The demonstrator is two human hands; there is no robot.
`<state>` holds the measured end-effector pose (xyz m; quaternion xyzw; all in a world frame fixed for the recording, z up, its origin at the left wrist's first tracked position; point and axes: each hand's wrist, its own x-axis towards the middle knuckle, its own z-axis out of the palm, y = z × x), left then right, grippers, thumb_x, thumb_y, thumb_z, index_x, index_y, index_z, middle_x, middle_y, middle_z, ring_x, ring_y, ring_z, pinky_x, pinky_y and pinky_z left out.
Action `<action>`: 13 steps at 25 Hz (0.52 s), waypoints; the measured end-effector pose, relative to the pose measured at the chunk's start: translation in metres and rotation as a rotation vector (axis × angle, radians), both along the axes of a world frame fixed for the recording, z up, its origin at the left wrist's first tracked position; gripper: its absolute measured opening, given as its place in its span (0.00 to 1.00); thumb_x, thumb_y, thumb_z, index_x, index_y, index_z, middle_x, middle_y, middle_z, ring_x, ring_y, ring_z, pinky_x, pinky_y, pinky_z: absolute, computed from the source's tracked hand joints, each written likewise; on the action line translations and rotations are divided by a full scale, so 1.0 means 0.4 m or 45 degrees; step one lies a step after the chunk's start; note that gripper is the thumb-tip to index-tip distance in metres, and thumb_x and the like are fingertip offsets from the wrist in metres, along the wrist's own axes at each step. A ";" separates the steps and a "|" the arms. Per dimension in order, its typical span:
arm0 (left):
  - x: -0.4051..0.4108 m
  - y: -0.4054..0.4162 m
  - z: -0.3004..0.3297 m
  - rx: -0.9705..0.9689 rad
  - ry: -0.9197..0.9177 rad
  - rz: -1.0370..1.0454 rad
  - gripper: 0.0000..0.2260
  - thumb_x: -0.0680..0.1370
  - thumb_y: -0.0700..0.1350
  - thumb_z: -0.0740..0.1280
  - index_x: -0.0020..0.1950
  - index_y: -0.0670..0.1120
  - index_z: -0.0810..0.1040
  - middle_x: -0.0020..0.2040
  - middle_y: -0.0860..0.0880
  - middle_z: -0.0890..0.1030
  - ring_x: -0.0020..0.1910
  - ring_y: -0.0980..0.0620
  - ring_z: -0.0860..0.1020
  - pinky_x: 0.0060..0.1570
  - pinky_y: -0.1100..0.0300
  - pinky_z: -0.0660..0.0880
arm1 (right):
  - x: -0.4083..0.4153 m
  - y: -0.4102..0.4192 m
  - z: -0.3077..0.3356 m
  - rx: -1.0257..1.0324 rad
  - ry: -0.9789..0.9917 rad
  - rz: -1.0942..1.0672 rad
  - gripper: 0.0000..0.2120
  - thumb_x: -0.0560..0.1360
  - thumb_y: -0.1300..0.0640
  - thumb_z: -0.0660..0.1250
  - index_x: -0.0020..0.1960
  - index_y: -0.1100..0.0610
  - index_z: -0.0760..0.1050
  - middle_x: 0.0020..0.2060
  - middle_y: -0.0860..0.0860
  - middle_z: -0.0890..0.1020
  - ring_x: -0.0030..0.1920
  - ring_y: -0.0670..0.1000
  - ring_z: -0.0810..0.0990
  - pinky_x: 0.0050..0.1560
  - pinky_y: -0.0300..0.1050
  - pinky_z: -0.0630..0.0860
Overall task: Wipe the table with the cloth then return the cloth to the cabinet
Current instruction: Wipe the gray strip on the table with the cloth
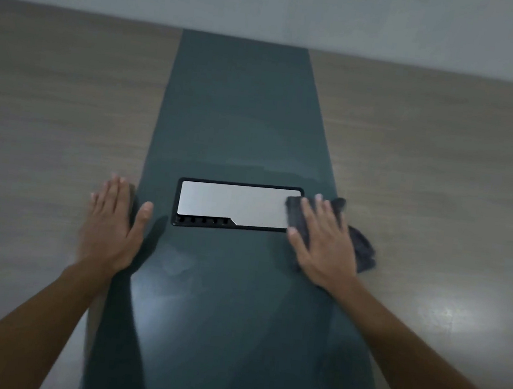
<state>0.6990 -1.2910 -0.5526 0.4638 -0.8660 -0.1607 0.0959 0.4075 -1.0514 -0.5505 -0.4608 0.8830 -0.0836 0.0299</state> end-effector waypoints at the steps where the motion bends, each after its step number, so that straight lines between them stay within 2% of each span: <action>1: 0.028 -0.016 -0.001 -0.013 -0.065 0.013 0.43 0.77 0.70 0.33 0.81 0.41 0.45 0.81 0.43 0.45 0.80 0.49 0.43 0.78 0.50 0.40 | -0.044 -0.006 0.001 0.040 -0.002 -0.099 0.40 0.79 0.31 0.40 0.84 0.52 0.53 0.83 0.55 0.53 0.83 0.54 0.49 0.81 0.59 0.47; 6: 0.054 -0.052 -0.009 -0.057 -0.143 0.036 0.40 0.78 0.67 0.32 0.81 0.41 0.44 0.81 0.43 0.43 0.80 0.49 0.41 0.78 0.48 0.39 | -0.014 -0.179 0.009 0.049 -0.070 -0.327 0.47 0.74 0.27 0.34 0.84 0.53 0.49 0.83 0.56 0.48 0.83 0.55 0.45 0.81 0.60 0.41; 10: 0.055 -0.056 -0.025 -0.050 -0.102 0.037 0.40 0.78 0.67 0.31 0.81 0.41 0.44 0.81 0.44 0.43 0.80 0.49 0.41 0.78 0.50 0.38 | 0.163 -0.317 0.021 0.054 -0.076 -0.106 0.47 0.74 0.28 0.33 0.84 0.55 0.48 0.83 0.58 0.47 0.83 0.55 0.44 0.81 0.61 0.40; 13: 0.054 -0.058 -0.031 -0.026 -0.012 0.064 0.40 0.78 0.65 0.30 0.81 0.41 0.48 0.82 0.44 0.46 0.81 0.49 0.44 0.78 0.53 0.38 | 0.325 -0.443 0.014 -0.002 -0.110 0.070 0.45 0.76 0.29 0.36 0.84 0.56 0.51 0.83 0.58 0.49 0.83 0.55 0.45 0.80 0.61 0.39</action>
